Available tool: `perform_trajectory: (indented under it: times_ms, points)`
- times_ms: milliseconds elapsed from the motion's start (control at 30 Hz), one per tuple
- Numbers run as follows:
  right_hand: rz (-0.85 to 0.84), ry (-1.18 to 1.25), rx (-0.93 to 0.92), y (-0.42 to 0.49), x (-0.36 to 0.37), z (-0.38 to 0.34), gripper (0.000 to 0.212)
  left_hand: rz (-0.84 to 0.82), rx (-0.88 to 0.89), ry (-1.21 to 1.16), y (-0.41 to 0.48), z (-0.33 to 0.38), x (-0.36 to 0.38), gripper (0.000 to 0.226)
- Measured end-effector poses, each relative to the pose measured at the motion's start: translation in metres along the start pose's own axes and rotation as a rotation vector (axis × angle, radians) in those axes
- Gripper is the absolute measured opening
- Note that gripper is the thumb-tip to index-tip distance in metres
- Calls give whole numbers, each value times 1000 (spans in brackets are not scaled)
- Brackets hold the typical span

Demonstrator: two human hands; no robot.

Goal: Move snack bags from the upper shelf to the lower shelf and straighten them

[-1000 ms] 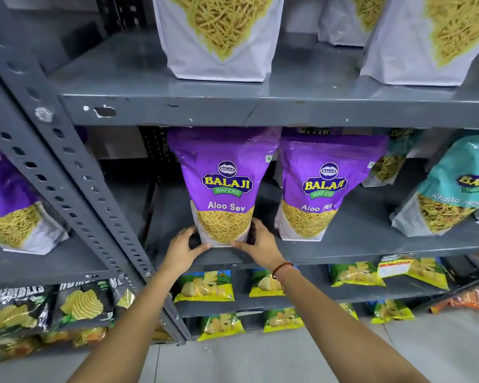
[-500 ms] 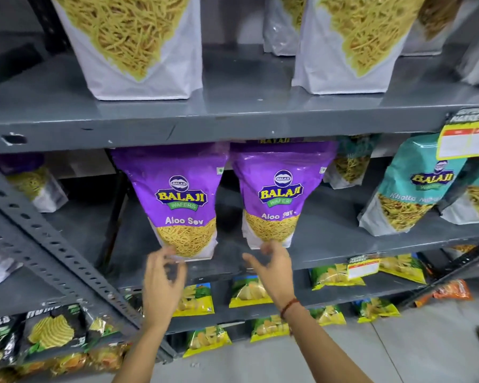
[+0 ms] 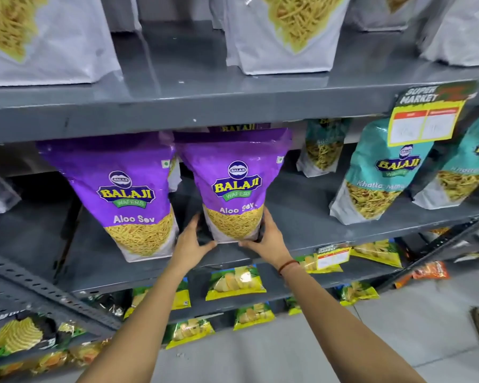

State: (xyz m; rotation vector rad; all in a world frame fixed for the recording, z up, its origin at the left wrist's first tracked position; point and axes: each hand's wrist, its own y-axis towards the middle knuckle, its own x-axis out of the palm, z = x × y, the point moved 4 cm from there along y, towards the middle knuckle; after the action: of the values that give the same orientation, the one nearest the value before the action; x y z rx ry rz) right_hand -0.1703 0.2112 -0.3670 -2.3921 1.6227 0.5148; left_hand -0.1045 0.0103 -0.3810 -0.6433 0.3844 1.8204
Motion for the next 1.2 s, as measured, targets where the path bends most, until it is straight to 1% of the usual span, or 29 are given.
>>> perform_trajectory:
  times_ms: [67,167,233,500,700,967,1133,1200]
  points:
    - [-34,-4,-10,2,-4,1,97,-22,-31,-68,5,3,3,88]
    - [-78,-22,9,8,-10,3,87,-17,-41,-54,9,7,9,74]
    - [-93,-43,18,12,-16,6,83,-3,-39,-54,8,13,11,70]
    - [-124,-108,70,19,-53,20,86,21,-37,-12,3,39,37,57]
    - [-135,-71,109,17,-62,28,87,30,-36,21,-5,45,48,54]
    - [-88,-88,114,8,-61,30,82,-1,-27,54,-8,48,48,57]
    - [15,-161,123,-2,-55,23,87,-40,-50,110,-12,56,46,58]
    - [48,-183,129,-9,-52,24,89,-22,-51,103,-19,59,45,56]
